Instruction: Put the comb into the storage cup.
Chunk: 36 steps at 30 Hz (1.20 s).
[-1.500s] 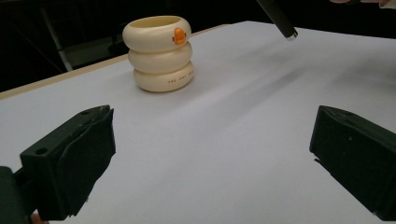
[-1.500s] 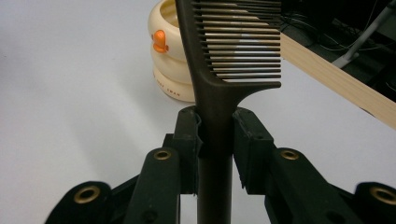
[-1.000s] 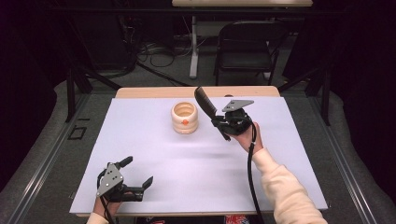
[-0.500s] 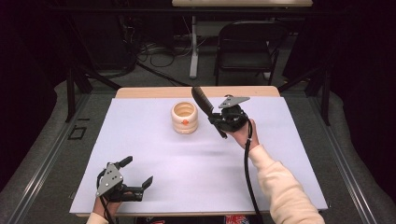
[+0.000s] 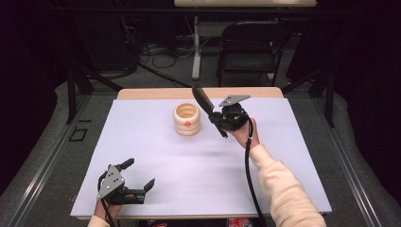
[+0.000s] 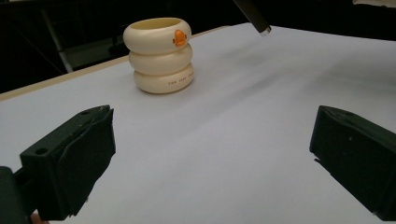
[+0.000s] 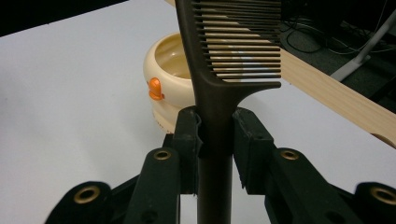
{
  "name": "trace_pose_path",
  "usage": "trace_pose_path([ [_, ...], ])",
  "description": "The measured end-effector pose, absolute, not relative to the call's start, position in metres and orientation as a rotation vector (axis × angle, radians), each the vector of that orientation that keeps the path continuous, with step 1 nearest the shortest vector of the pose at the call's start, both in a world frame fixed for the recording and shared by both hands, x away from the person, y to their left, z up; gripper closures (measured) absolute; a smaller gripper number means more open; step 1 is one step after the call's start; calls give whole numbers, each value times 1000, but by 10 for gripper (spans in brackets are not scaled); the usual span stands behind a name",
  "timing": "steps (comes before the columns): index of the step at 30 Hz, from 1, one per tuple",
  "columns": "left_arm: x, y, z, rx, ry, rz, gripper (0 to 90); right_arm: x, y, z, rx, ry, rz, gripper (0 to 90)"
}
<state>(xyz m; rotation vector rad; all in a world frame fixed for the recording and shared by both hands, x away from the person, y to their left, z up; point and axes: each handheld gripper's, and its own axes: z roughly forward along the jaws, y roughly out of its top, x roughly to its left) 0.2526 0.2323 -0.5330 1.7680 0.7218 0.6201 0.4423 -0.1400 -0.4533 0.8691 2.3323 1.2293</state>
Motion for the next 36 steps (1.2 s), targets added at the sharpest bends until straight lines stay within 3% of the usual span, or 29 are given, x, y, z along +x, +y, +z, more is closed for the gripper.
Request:
trace_pose_path([
  [36,252,233,-533,1769,717,619,2,459,-120,-437,864,2331,1257,723],
])
